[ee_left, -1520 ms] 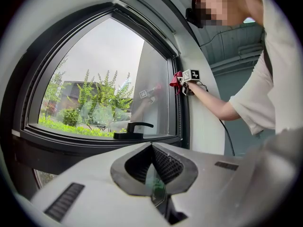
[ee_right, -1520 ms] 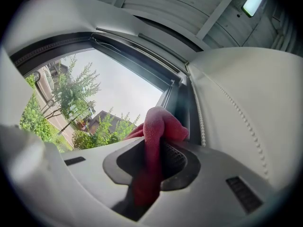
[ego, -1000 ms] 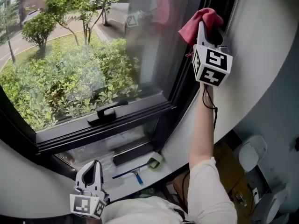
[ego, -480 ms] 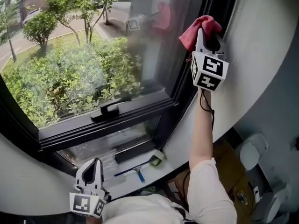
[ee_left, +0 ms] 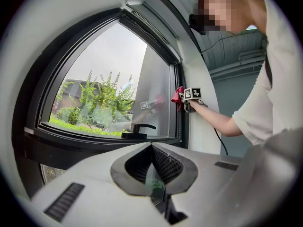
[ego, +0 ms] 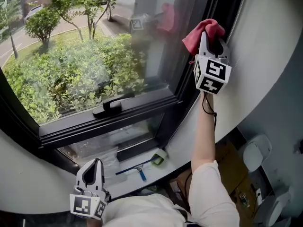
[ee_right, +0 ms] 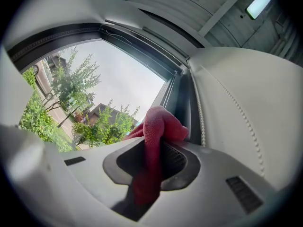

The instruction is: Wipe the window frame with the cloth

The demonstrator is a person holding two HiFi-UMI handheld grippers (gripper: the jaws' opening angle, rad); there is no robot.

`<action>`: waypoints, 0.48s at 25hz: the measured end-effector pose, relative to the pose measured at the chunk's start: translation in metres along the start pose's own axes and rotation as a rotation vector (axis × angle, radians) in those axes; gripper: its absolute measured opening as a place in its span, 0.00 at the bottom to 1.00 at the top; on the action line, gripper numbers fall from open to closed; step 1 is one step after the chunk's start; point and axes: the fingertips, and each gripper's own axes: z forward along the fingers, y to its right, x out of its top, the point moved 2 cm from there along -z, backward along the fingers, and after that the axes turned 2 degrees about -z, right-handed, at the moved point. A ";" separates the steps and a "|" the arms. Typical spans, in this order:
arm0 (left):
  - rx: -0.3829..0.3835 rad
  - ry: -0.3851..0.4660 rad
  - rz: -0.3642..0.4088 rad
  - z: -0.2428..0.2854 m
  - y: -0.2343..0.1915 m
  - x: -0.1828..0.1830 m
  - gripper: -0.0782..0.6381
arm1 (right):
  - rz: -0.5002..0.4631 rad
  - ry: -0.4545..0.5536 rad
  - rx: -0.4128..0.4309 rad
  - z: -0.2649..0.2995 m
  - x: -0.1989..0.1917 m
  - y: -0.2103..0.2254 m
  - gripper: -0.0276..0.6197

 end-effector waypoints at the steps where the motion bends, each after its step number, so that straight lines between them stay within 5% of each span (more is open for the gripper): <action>1: 0.001 -0.001 0.000 0.000 0.000 0.000 0.12 | -0.001 -0.002 0.001 -0.001 -0.002 -0.001 0.18; 12: 0.000 -0.008 -0.009 0.000 0.004 -0.006 0.12 | 0.017 -0.009 0.026 -0.013 -0.019 -0.009 0.18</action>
